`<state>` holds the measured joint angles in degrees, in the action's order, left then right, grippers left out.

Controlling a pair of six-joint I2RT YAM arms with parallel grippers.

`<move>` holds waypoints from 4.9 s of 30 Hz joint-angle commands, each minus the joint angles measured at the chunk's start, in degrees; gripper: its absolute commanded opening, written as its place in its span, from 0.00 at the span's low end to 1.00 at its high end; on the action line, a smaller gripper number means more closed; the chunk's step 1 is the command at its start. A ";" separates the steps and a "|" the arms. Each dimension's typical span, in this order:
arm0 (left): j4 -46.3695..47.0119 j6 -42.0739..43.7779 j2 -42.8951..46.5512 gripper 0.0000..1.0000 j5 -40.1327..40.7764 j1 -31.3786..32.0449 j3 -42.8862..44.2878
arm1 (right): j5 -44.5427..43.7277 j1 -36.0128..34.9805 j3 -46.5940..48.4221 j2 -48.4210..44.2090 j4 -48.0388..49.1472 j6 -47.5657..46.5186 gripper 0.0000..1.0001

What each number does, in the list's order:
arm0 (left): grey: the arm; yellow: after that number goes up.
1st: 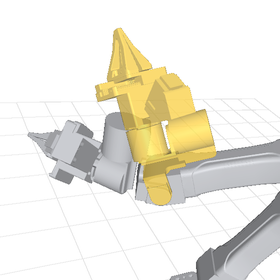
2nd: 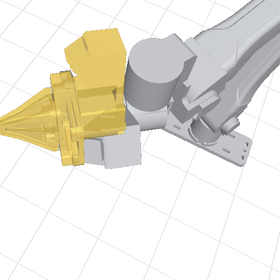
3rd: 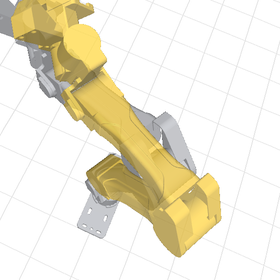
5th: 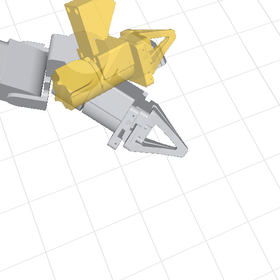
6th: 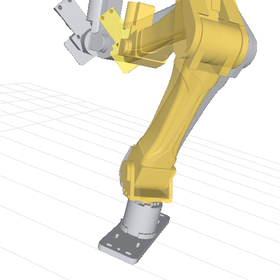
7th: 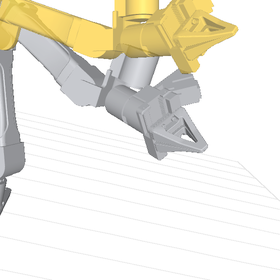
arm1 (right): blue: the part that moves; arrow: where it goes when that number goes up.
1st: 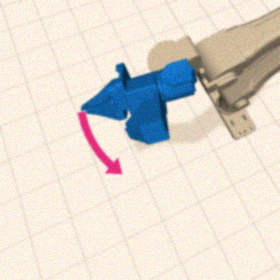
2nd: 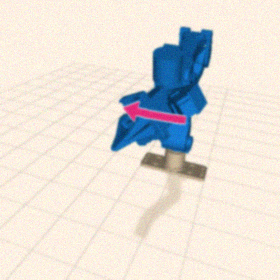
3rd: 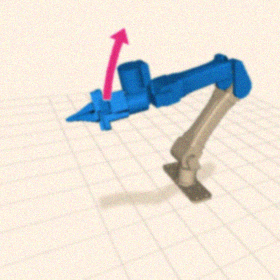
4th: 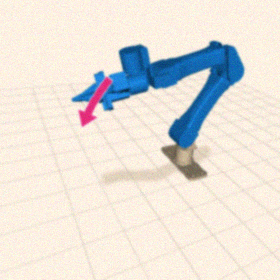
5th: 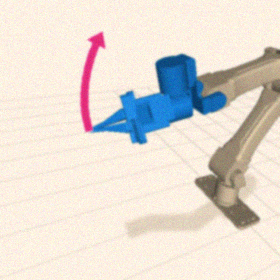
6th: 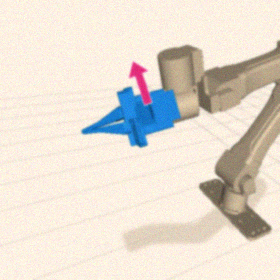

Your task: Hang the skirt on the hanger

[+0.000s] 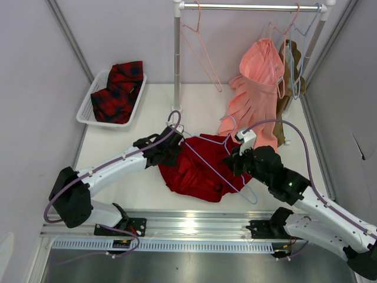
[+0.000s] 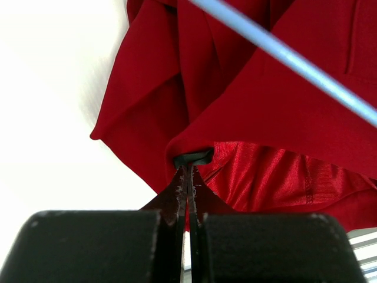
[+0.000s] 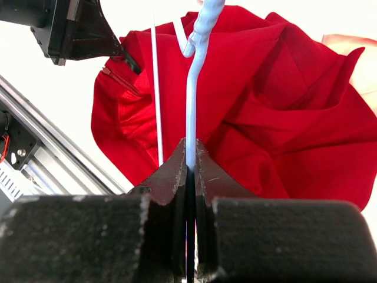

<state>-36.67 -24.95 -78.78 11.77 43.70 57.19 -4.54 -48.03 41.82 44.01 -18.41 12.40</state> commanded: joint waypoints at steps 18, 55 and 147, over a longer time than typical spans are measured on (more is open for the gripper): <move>10.82 -2.47 4.60 0.00 -8.16 -7.23 -5.33 | 5.77 -4.35 -2.09 -8.15 -4.70 7.37 0.00; 11.70 -1.94 6.10 0.00 -10.54 -9.25 -6.12 | 1.63 -8.66 -6.40 -3.58 -1.45 8.43 0.00; 12.85 -2.47 13.30 0.00 -10.12 -5.12 -8.84 | 19.65 -1.54 -15.02 15.13 38.09 6.75 0.00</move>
<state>-26.65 -24.32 -68.64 2.22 36.80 49.36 14.09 -49.58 25.85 57.12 10.94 18.20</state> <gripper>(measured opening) 0.003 0.044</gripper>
